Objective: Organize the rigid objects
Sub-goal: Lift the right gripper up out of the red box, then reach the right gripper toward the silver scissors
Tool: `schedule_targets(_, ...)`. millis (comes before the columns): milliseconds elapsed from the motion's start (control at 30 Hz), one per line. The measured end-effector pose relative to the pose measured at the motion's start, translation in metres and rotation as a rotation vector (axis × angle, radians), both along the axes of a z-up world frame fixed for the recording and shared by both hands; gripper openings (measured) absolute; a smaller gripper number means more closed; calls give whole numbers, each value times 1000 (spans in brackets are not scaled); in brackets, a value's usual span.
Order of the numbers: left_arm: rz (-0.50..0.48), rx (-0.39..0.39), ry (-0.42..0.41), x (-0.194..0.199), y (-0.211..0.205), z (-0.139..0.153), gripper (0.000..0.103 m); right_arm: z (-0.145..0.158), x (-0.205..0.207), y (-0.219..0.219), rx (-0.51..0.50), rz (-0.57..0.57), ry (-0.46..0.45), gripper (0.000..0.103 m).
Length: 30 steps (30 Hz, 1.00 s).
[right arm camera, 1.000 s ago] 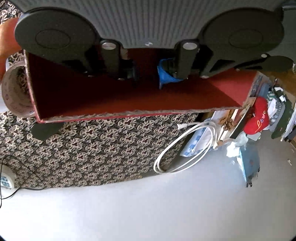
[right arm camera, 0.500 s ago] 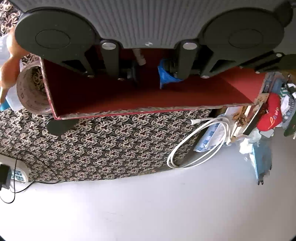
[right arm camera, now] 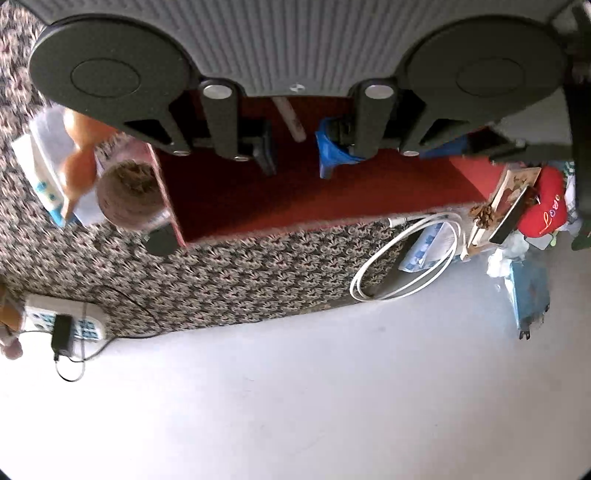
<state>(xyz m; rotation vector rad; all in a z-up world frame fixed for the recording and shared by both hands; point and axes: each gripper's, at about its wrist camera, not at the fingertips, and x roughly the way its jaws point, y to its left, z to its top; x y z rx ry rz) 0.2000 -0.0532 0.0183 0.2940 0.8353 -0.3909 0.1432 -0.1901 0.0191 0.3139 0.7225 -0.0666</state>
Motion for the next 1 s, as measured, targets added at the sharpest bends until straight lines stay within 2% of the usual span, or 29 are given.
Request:
schedule_targets(133, -32, 11, -55, -11, 0, 6, 56, 4, -18, -2, 13, -28, -9, 7)
schedule_targets(267, -37, 16, -60, -23, 4, 13, 56, 11, -35, -1, 23, -49, -39, 8)
schedule_targets(567, -22, 50, -140, -64, 29, 46, 60, 21, -67, 11, 39, -6, -87, 9)
schedule_targets(800, 3, -29, -181, -95, 74, 77, 61, 25, -91, 26, 51, 56, -107, 9)
schedule_targets(1000, 17, -34, -186, -119, 114, 80, 61, 24, -111, 36, 85, 139, -106, 9)
